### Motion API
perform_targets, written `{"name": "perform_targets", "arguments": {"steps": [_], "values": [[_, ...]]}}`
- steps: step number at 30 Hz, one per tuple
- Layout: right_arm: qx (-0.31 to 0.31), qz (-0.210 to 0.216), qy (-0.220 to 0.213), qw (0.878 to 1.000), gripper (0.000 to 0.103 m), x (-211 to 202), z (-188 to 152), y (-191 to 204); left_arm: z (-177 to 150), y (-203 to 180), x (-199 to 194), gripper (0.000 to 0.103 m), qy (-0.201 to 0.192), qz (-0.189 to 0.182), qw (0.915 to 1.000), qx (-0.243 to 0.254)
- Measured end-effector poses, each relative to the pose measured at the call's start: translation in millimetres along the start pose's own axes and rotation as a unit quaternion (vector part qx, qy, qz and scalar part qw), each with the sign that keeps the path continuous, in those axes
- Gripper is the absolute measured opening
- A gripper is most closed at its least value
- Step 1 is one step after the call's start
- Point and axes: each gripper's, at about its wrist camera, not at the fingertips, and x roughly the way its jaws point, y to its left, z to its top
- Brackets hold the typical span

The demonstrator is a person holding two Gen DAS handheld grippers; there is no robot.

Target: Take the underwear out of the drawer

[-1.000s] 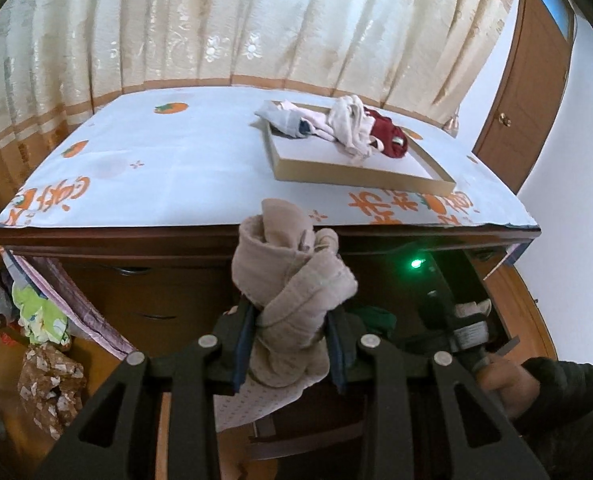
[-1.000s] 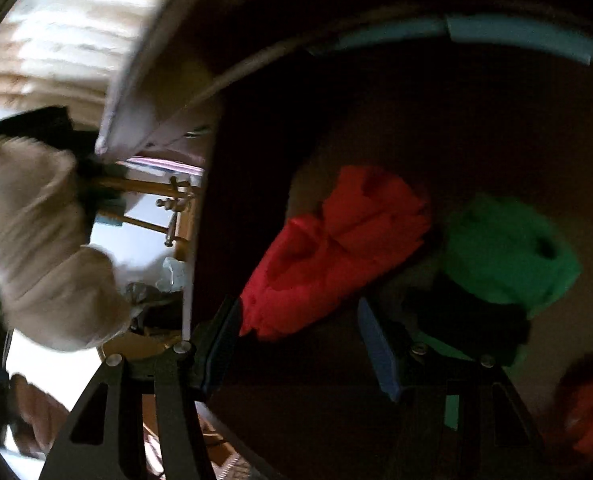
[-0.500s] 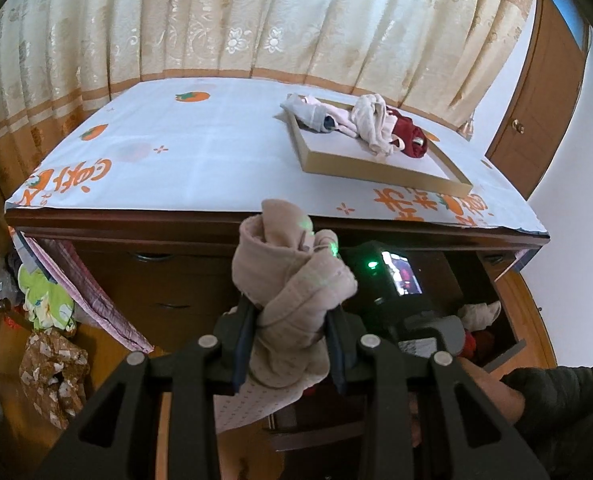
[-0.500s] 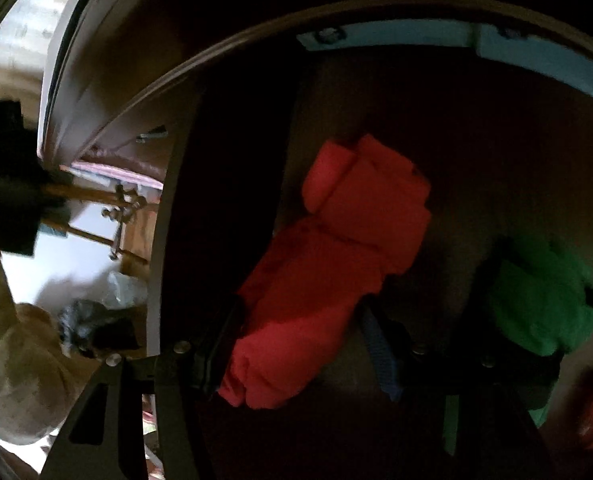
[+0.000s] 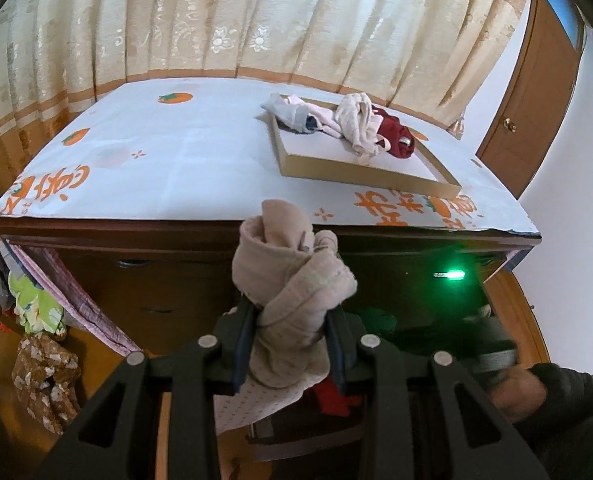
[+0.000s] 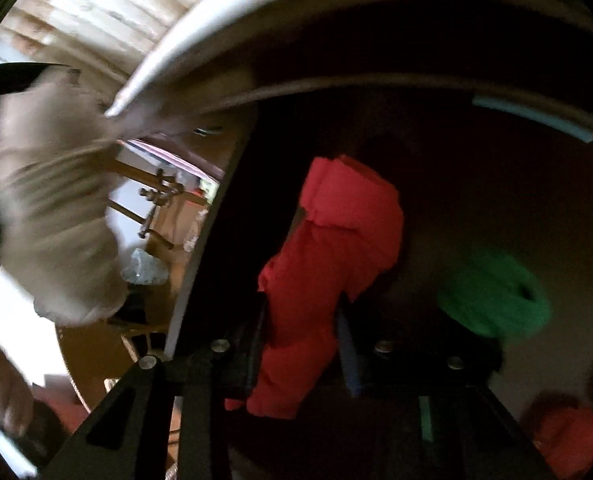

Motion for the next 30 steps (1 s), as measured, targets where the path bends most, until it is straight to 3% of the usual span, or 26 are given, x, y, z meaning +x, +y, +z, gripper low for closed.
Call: {"name": "perform_targets", "arguments": {"steps": [10,18,23,30], "values": [[-0.052,0.001,-0.105,0.993,0.034,-131.4,-25.3,-22.8,22.0,-25.5,11.3,0.031,-0.006,-0.026,0.9995,0.015],[-0.073,-0.039,-0.194,0.977,0.034,-231.4,-28.5,-36.9,51.2,-50.9,12.1,0.031,-0.026,-0.042,0.9981,0.035],[-0.081,-0.095,-0.243,0.962,0.034,-271.0,-0.6,-50.3,76.4,-66.9,17.7,0.031,-0.042,-0.035,0.9973,0.049],[-0.078,-0.167,-0.271,0.945,0.034,-289.0,46.2,-71.9,108.9,-85.0,32.8,0.031,-0.065,-0.017,0.9952,0.071]]}}
